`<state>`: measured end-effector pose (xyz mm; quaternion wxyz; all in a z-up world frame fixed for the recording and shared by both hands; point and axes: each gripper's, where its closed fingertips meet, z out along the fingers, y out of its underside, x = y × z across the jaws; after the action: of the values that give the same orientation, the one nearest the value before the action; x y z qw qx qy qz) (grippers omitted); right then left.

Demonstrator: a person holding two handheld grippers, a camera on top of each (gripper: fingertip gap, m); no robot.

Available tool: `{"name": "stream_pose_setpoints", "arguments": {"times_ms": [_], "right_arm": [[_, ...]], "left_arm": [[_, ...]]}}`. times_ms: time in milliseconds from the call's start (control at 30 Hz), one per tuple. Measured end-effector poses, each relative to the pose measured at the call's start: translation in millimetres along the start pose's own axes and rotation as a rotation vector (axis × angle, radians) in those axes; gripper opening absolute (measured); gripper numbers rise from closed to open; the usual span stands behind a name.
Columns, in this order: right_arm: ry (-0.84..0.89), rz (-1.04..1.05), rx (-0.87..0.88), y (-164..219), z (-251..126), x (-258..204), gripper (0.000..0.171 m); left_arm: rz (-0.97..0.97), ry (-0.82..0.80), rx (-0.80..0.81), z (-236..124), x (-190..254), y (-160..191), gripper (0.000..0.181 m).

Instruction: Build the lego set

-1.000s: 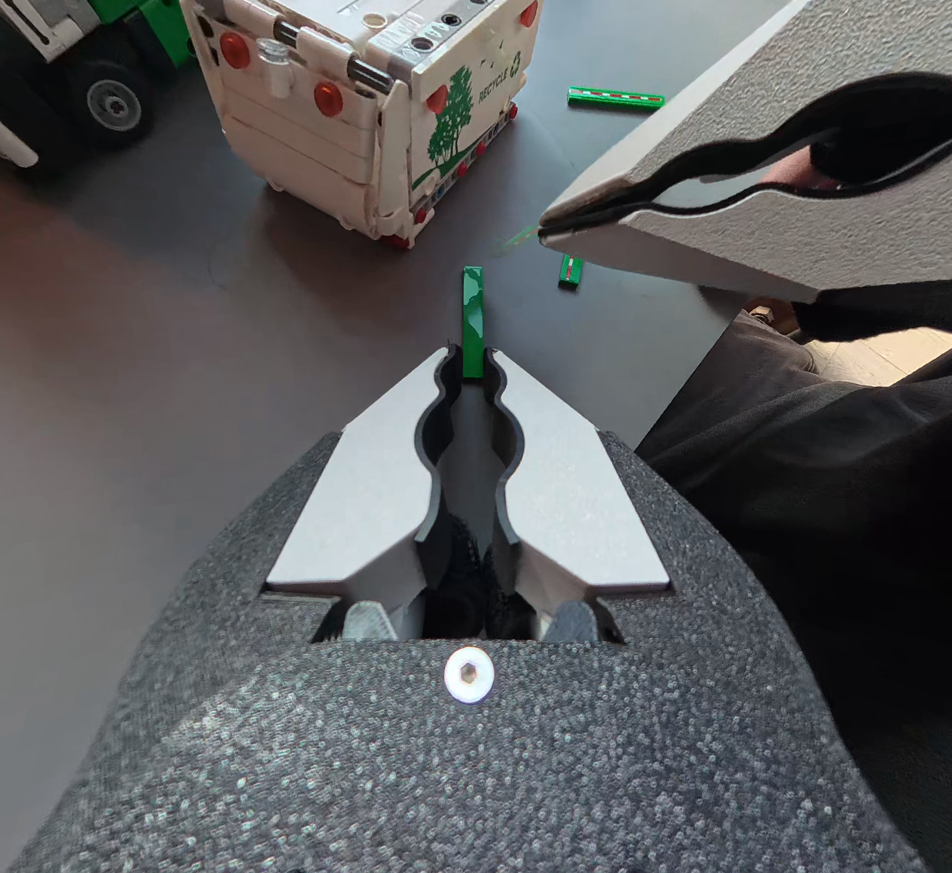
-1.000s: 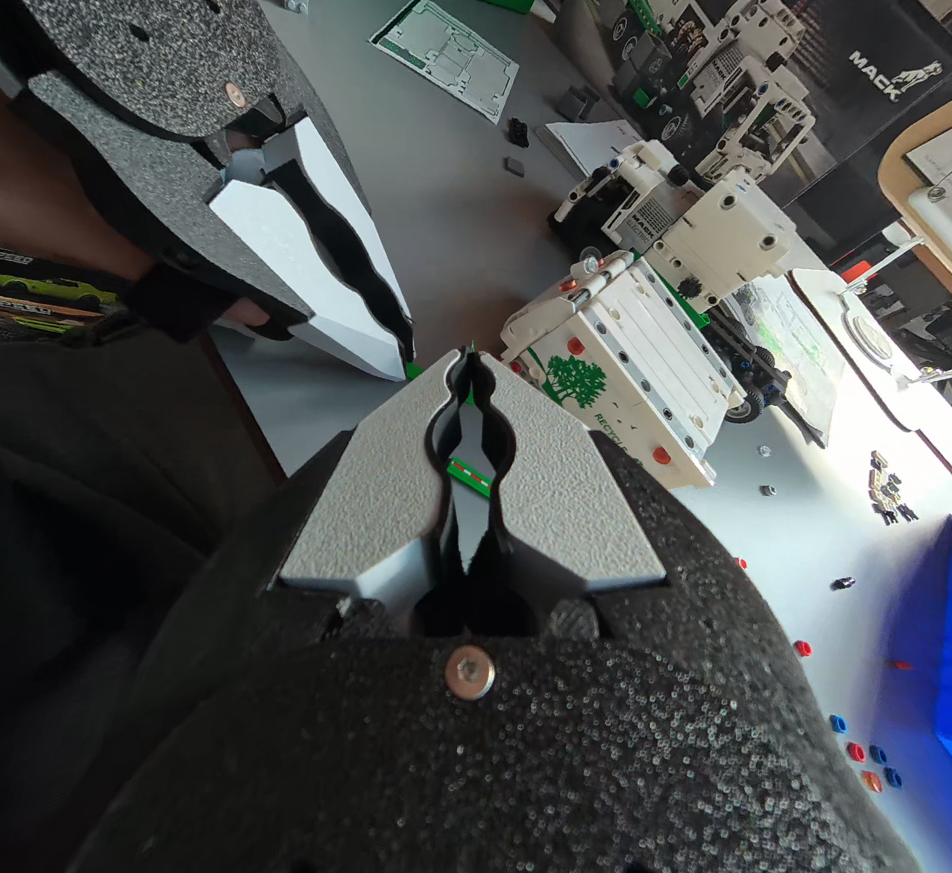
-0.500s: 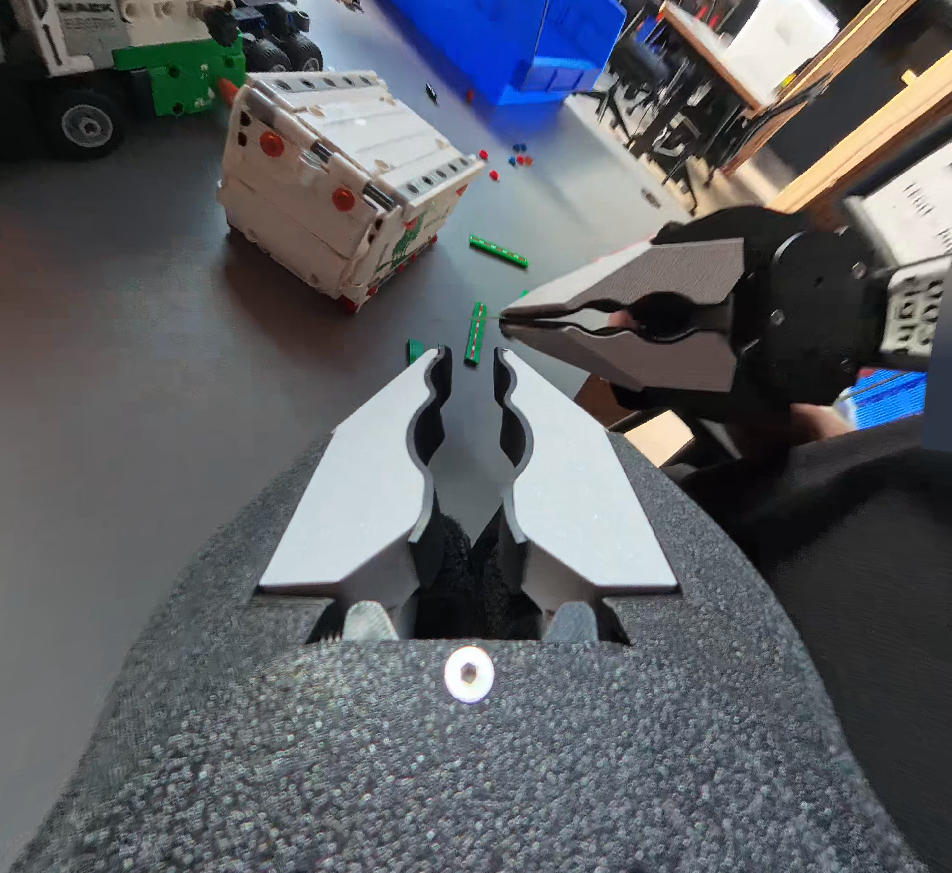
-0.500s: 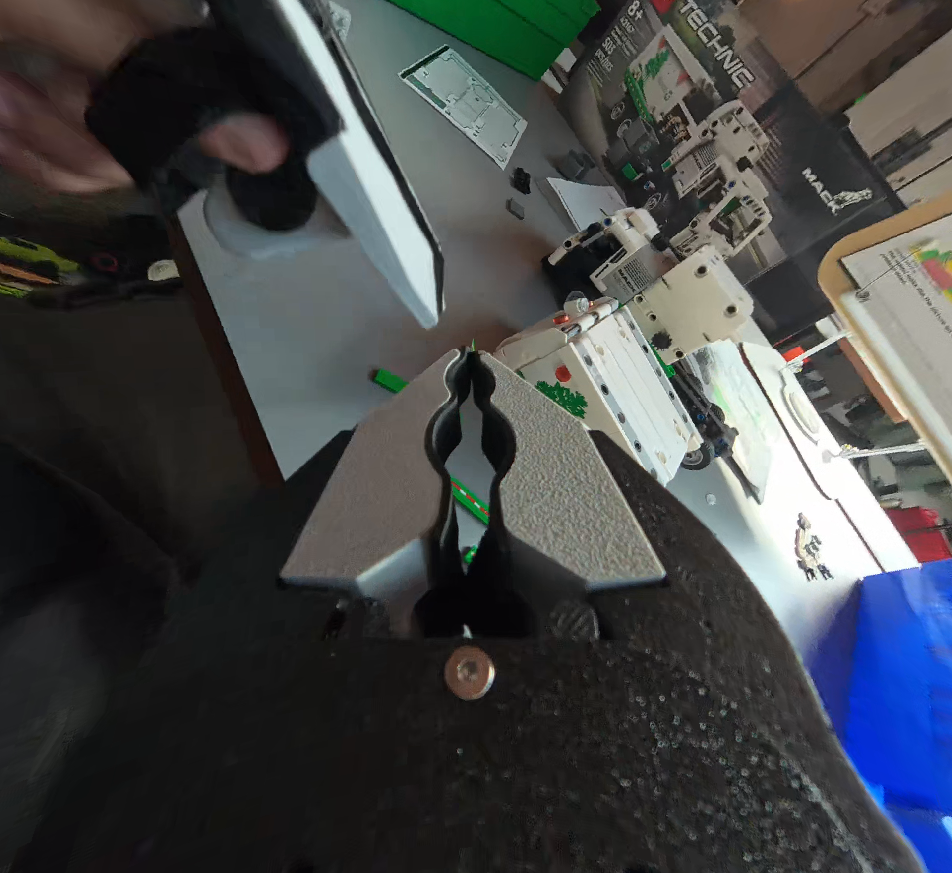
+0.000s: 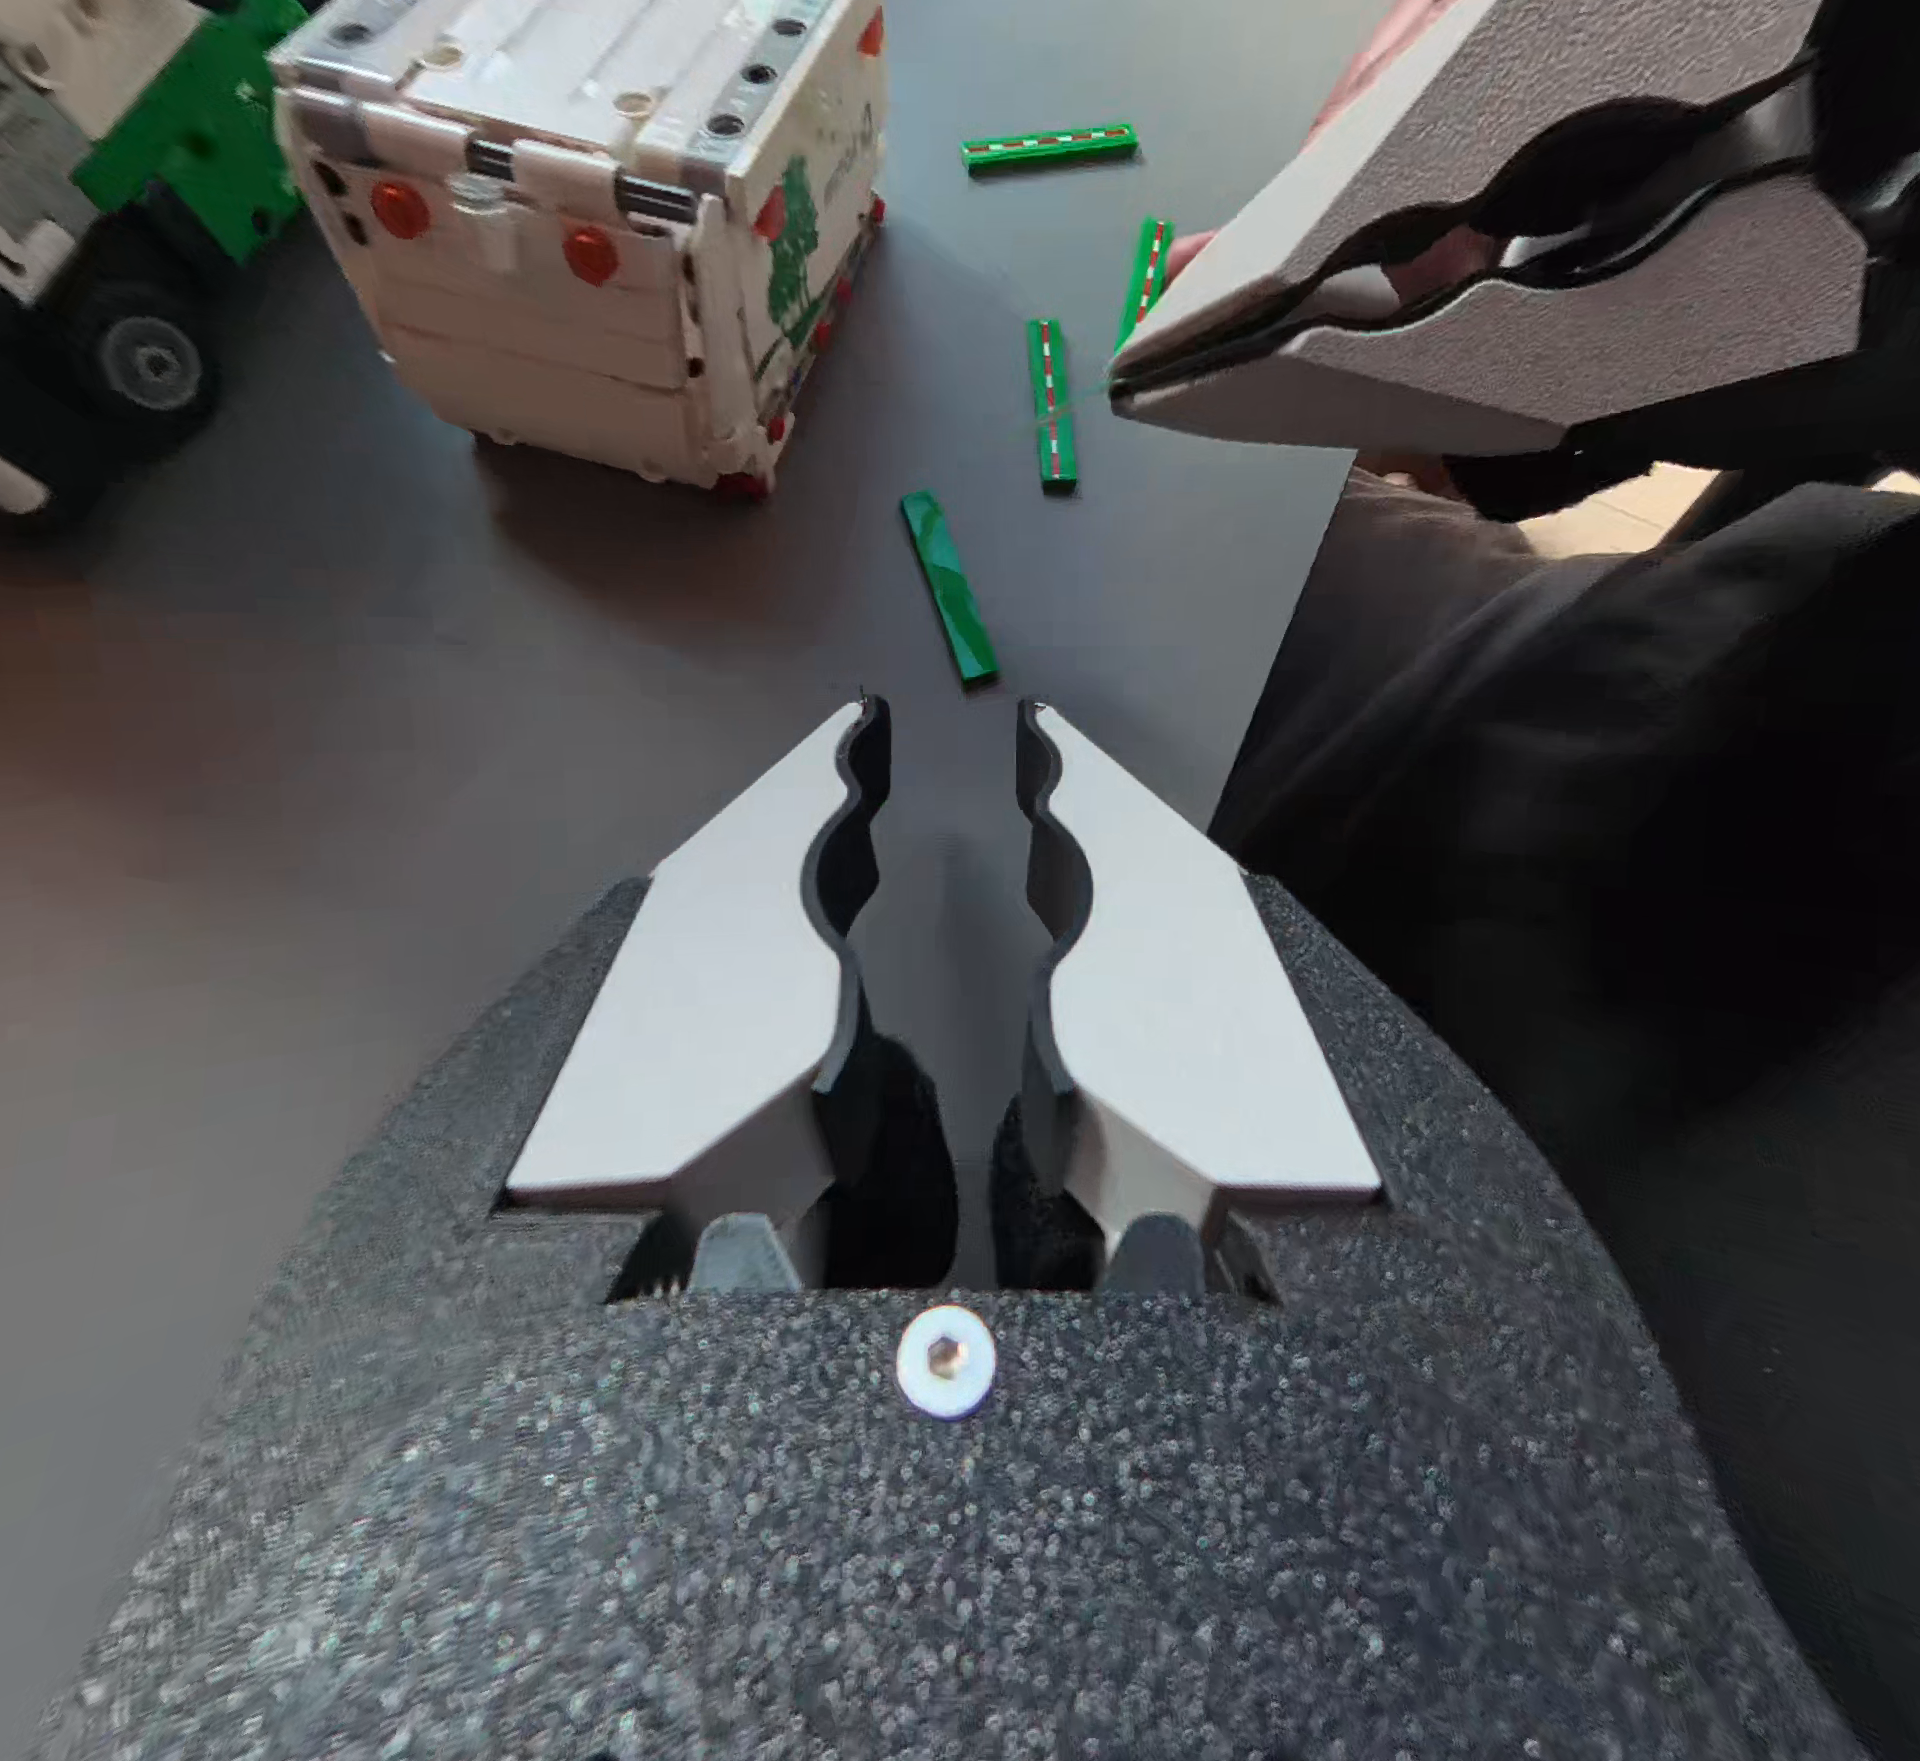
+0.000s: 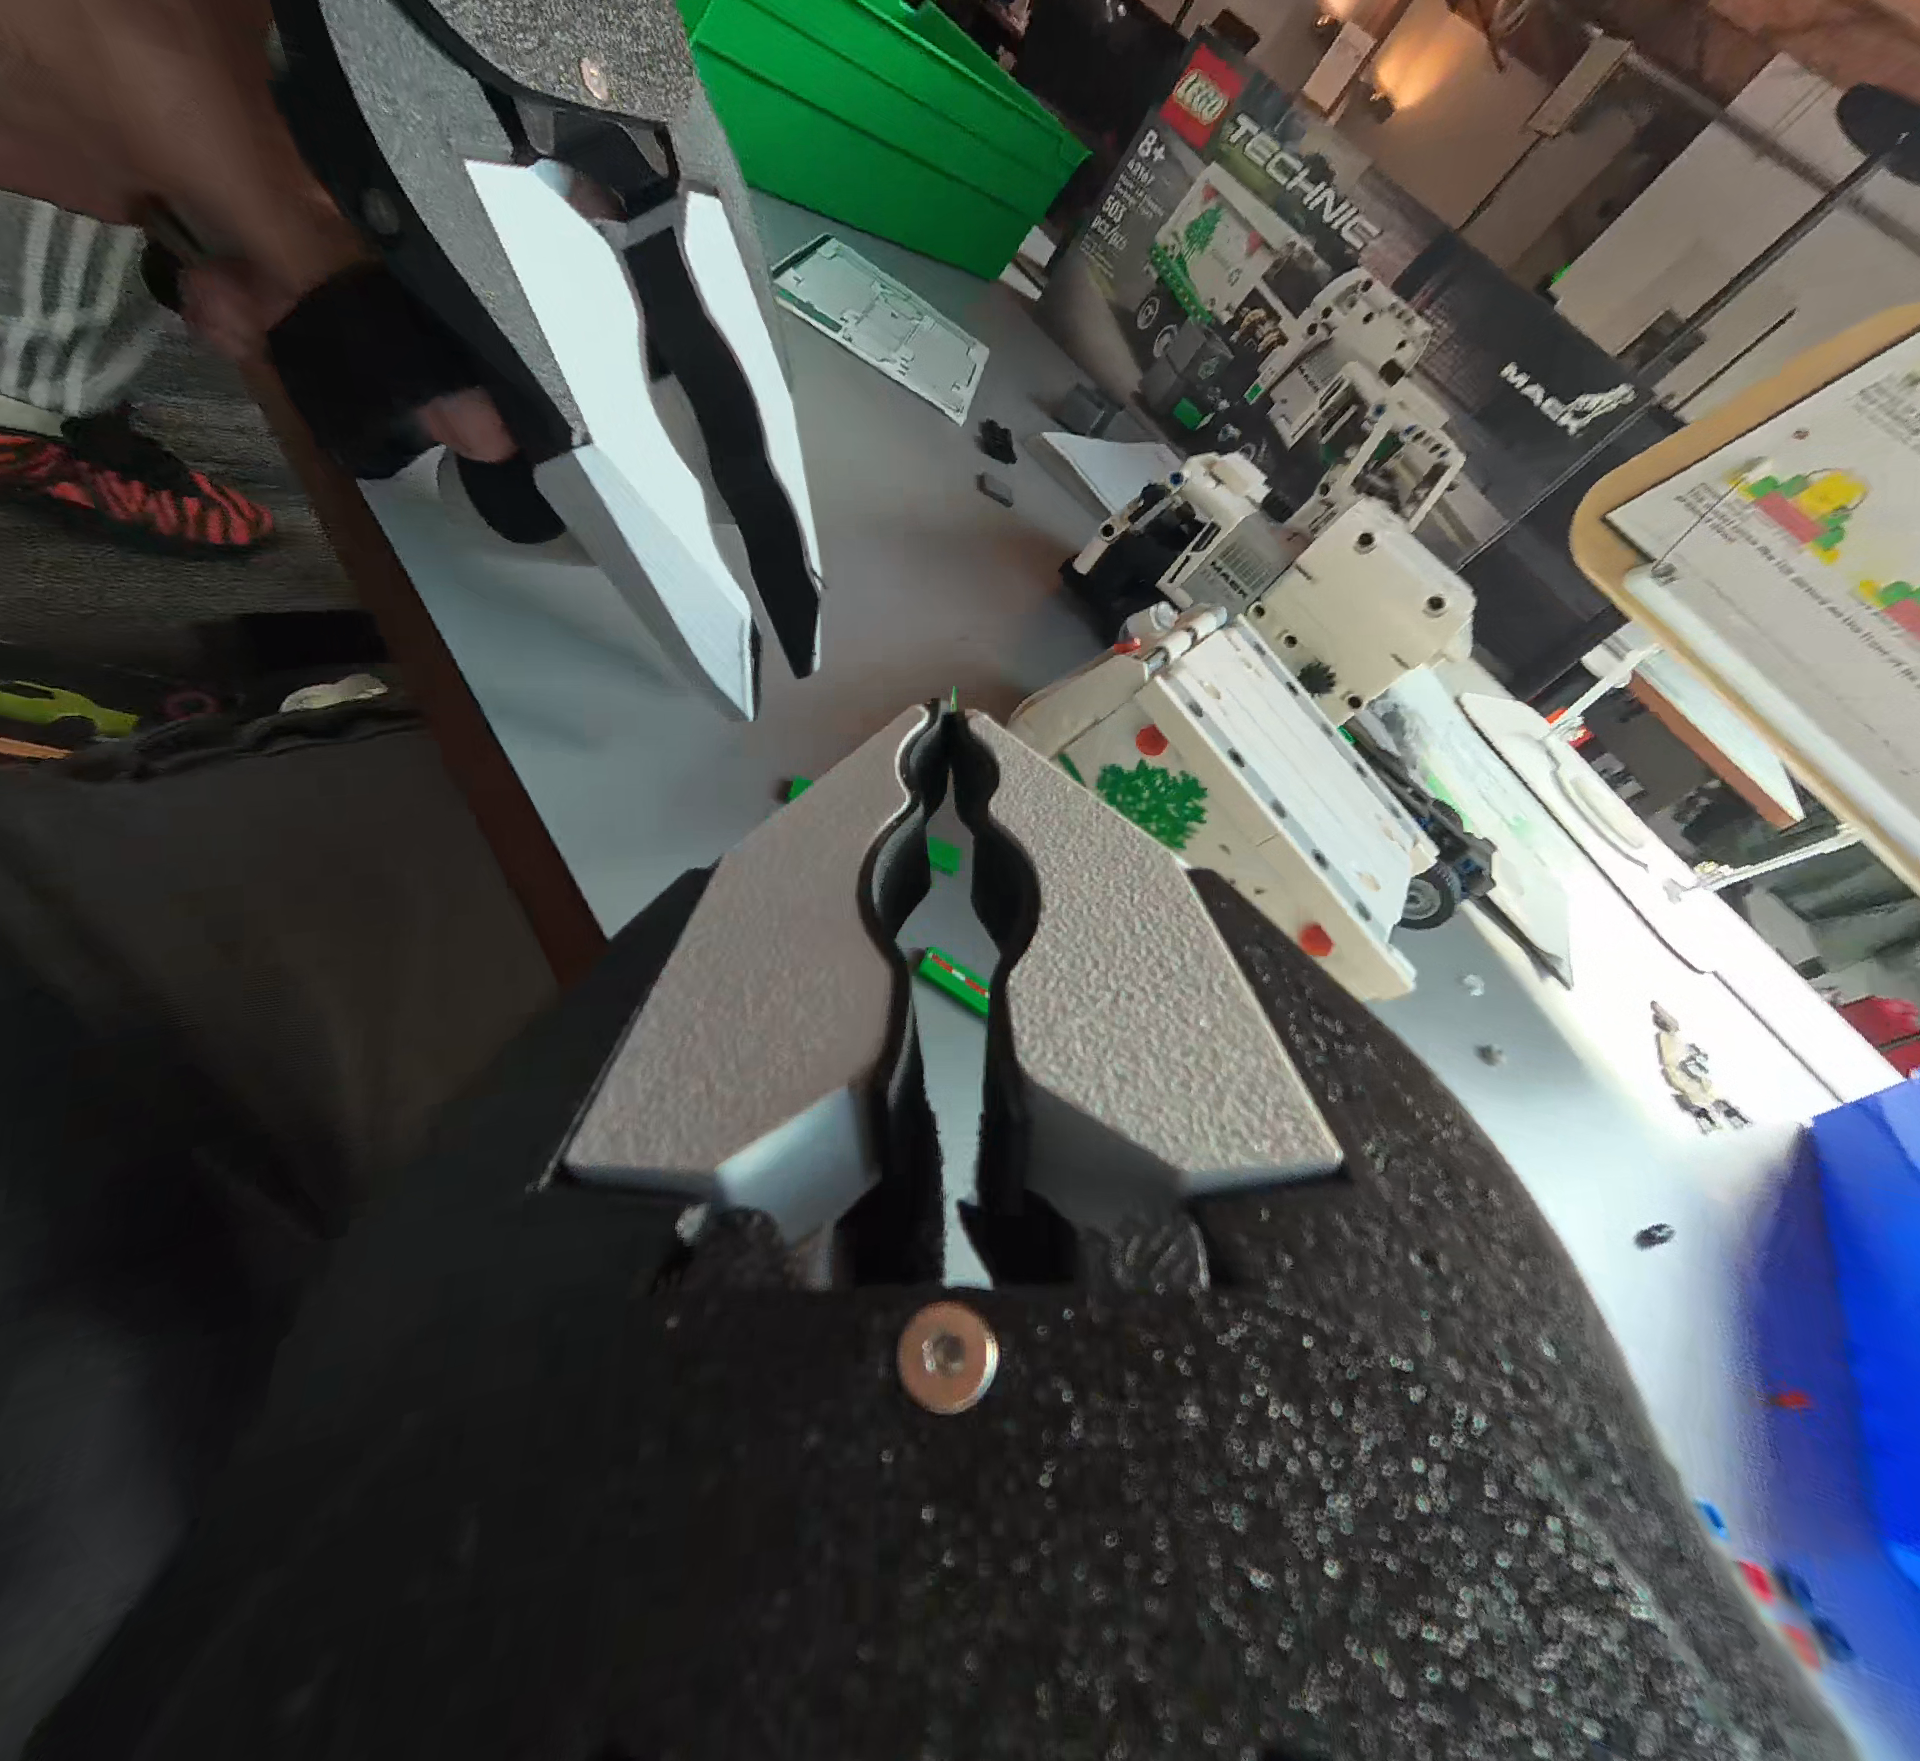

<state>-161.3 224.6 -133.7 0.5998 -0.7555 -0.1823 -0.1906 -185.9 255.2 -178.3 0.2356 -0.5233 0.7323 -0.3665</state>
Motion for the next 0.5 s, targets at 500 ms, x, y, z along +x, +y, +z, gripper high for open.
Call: {"name": "stream_pose_setpoints", "arguments": {"times_ms": [500], "right_arm": [[-0.400,0.175,0.273,-16.7,-44.0,23.5,0.000]], "left_arm": [[-0.020,0.028,-0.128,33.4,6.0,-4.6,0.008]]}}
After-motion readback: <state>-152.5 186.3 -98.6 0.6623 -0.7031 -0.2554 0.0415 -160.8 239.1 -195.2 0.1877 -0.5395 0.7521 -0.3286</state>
